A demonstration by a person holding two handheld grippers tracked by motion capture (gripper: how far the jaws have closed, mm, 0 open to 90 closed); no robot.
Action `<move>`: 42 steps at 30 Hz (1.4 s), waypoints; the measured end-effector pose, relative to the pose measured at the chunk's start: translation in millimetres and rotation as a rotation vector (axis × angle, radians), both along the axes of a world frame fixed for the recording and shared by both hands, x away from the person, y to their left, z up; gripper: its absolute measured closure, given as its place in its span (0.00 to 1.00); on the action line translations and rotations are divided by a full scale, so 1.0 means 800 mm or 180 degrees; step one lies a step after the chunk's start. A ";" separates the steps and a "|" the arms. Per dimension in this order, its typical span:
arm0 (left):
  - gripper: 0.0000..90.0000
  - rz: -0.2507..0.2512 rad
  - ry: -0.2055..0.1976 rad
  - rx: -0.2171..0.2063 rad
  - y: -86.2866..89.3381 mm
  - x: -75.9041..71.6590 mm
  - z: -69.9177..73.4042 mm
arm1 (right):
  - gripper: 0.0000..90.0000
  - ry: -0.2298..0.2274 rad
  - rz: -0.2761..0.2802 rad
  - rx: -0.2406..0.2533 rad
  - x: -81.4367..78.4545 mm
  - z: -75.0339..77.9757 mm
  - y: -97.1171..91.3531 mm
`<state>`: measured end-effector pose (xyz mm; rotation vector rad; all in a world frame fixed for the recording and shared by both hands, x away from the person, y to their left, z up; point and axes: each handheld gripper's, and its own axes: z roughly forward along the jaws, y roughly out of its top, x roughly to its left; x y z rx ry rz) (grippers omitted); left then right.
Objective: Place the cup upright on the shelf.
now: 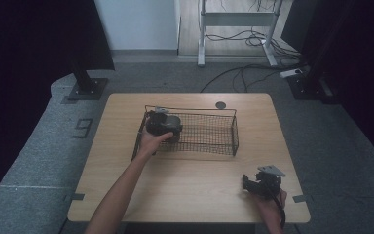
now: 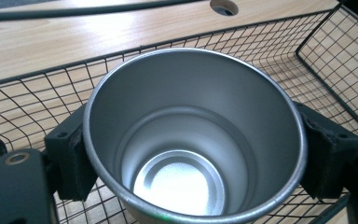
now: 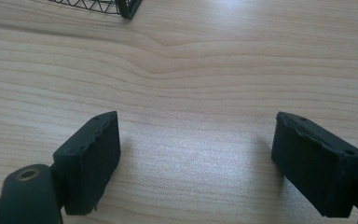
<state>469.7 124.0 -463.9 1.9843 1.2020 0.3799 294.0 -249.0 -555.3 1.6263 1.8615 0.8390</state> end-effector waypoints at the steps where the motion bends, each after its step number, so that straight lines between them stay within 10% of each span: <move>1: 0.17 0.0005 0.0008 0.0007 -0.001 0.000 -0.002 | 0.17 0.0000 0.0000 0.0000 0.000 0.000 0.000; 25: 0.17 0.0042 0.0266 0.0256 -0.005 0.010 -0.028 | 0.17 -0.0001 0.0000 0.0000 0.000 0.000 0.000; 42: 0.13 0.0065 0.0182 0.0135 0.004 0.003 -0.024 | 0.17 0.0000 0.0001 0.0000 0.000 0.000 0.000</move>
